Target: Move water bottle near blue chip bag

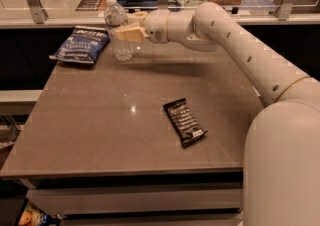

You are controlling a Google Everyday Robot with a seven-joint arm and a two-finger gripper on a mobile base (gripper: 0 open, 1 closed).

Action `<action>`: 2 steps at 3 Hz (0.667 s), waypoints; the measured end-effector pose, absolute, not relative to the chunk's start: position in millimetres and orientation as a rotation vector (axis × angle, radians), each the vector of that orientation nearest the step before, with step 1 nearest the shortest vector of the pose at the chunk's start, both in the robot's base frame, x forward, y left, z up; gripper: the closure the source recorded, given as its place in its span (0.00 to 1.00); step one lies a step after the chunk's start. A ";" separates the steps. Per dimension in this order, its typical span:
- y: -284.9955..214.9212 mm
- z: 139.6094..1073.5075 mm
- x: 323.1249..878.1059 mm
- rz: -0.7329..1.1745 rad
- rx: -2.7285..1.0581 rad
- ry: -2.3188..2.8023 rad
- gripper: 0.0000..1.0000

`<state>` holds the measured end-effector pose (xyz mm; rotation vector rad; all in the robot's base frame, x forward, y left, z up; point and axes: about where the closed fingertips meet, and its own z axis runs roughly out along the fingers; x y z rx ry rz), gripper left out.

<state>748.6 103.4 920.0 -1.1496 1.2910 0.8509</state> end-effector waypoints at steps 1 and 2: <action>107.1 911.6 752.5 0.872 -1.123 1.259 1.00; 109.1 911.1 752.2 0.875 -1.125 1.256 0.82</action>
Offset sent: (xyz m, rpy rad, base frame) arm 0.0036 0.0035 -0.0078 0.0379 -0.0073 0.0050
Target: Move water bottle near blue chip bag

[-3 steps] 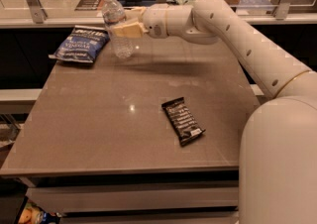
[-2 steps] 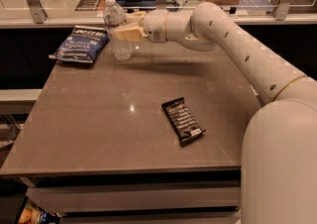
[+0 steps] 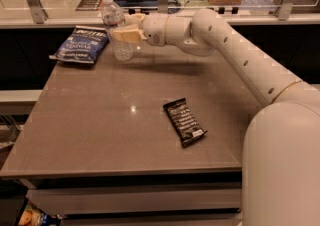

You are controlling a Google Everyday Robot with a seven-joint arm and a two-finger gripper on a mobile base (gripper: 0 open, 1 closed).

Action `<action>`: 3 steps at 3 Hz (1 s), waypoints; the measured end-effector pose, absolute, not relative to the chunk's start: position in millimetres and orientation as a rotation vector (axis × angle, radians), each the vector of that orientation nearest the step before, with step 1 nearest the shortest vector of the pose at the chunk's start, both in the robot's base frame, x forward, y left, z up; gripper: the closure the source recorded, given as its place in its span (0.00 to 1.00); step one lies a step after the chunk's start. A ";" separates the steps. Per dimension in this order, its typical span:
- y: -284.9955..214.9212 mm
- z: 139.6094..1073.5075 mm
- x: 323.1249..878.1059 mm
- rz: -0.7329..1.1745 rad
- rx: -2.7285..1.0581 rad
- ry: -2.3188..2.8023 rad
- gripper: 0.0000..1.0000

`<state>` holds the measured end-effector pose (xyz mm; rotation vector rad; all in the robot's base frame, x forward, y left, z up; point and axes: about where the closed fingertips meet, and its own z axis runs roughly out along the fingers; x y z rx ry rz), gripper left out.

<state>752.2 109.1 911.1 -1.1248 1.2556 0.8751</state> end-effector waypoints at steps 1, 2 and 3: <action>109.2 911.2 752.1 0.875 -1.125 1.256 0.60; 109.3 911.4 752.1 0.875 -1.125 1.255 0.36; 109.7 911.4 752.0 0.876 -1.125 1.255 0.12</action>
Offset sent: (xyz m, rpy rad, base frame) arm 0.0000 0.0001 0.0001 0.0000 0.0000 0.0002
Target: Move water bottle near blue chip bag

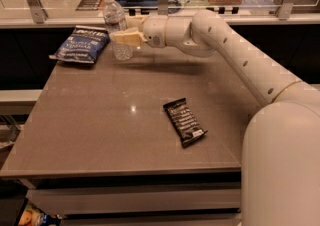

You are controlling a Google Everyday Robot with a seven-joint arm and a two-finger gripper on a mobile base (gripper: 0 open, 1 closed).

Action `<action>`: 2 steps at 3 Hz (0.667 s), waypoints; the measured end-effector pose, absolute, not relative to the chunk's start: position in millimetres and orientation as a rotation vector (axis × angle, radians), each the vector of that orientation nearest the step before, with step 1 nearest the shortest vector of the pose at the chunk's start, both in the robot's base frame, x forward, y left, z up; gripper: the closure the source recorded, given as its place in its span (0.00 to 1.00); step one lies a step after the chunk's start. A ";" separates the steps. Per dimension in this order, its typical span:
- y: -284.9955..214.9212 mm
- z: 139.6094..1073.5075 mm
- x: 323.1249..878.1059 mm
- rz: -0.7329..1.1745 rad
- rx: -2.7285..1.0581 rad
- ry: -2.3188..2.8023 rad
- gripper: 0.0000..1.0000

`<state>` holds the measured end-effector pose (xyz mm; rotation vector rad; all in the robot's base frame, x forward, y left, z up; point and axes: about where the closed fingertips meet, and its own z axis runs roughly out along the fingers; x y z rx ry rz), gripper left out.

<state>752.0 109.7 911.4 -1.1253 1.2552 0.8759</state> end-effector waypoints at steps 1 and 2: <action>112.7 911.3 751.2 0.880 -1.128 1.253 0.00; 112.9 911.3 751.2 0.880 -1.128 1.253 0.00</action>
Offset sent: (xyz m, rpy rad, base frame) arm -0.0008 0.0030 0.0000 0.0007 0.0005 0.0044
